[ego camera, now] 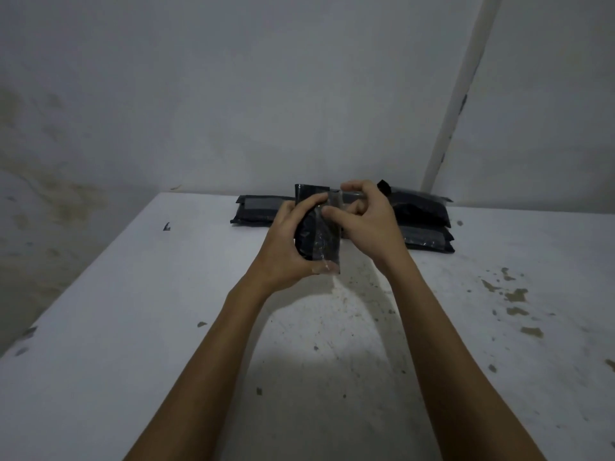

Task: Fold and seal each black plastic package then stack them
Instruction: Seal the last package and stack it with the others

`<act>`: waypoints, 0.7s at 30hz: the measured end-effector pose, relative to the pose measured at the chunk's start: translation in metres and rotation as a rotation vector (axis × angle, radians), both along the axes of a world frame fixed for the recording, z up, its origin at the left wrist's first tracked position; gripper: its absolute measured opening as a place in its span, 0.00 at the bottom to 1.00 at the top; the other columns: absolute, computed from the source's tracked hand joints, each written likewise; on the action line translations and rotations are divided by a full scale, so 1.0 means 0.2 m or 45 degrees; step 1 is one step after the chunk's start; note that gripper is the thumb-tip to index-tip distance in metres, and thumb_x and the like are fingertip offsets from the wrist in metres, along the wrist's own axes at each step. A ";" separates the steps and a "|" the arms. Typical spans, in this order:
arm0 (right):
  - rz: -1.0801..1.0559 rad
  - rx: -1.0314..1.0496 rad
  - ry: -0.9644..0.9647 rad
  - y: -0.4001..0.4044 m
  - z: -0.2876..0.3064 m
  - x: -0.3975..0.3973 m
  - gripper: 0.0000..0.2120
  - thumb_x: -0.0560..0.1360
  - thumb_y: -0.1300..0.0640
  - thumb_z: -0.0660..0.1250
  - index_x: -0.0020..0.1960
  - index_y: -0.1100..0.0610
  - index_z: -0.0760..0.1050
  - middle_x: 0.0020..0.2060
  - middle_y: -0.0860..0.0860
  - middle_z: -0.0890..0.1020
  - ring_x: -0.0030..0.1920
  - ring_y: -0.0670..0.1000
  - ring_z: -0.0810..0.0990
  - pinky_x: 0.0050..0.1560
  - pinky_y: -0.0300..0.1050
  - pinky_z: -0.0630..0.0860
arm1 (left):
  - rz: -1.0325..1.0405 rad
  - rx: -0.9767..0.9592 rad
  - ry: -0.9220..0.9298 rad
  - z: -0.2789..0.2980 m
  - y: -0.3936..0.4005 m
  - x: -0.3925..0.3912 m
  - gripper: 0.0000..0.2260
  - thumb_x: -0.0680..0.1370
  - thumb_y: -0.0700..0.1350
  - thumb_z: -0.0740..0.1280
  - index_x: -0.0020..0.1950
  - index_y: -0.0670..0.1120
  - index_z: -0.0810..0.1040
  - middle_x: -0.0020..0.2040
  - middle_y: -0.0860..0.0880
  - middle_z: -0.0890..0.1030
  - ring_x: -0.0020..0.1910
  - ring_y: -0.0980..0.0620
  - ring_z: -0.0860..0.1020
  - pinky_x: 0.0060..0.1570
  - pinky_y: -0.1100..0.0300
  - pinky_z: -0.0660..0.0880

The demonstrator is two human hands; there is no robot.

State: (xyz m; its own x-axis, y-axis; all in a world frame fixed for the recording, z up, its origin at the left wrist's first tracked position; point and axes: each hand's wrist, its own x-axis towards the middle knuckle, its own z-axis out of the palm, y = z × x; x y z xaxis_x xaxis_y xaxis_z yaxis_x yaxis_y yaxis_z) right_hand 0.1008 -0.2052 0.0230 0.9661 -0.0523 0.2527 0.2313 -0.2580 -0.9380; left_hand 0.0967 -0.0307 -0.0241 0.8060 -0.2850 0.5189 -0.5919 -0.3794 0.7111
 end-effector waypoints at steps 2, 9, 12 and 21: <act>0.052 0.083 0.046 0.00 -0.02 0.01 0.23 0.73 0.58 0.77 0.65 0.53 0.73 0.35 0.54 0.77 0.39 0.52 0.79 0.50 0.59 0.83 | 0.012 -0.006 0.007 0.00 0.00 0.01 0.50 0.62 0.46 0.87 0.79 0.55 0.66 0.65 0.49 0.70 0.63 0.57 0.75 0.65 0.57 0.77; 0.203 0.367 0.174 -0.01 -0.02 0.04 0.22 0.75 0.69 0.73 0.66 0.59 0.73 0.37 0.56 0.81 0.40 0.52 0.83 0.41 0.40 0.82 | 0.015 -0.006 0.012 -0.01 0.02 0.05 0.50 0.62 0.46 0.87 0.80 0.54 0.66 0.66 0.48 0.71 0.65 0.56 0.74 0.65 0.60 0.77; 0.212 0.411 0.199 -0.01 -0.03 0.06 0.22 0.75 0.69 0.73 0.67 0.59 0.73 0.38 0.55 0.83 0.40 0.50 0.85 0.41 0.40 0.81 | 0.012 0.001 0.020 -0.02 0.02 0.07 0.50 0.62 0.46 0.87 0.80 0.54 0.66 0.67 0.48 0.71 0.66 0.54 0.75 0.66 0.60 0.76; 0.212 0.389 0.221 0.00 -0.04 0.11 0.23 0.75 0.68 0.74 0.67 0.59 0.73 0.37 0.51 0.84 0.38 0.47 0.85 0.39 0.38 0.80 | 0.026 0.021 0.023 -0.03 0.04 0.09 0.52 0.60 0.48 0.88 0.80 0.51 0.66 0.66 0.47 0.71 0.65 0.55 0.75 0.65 0.66 0.73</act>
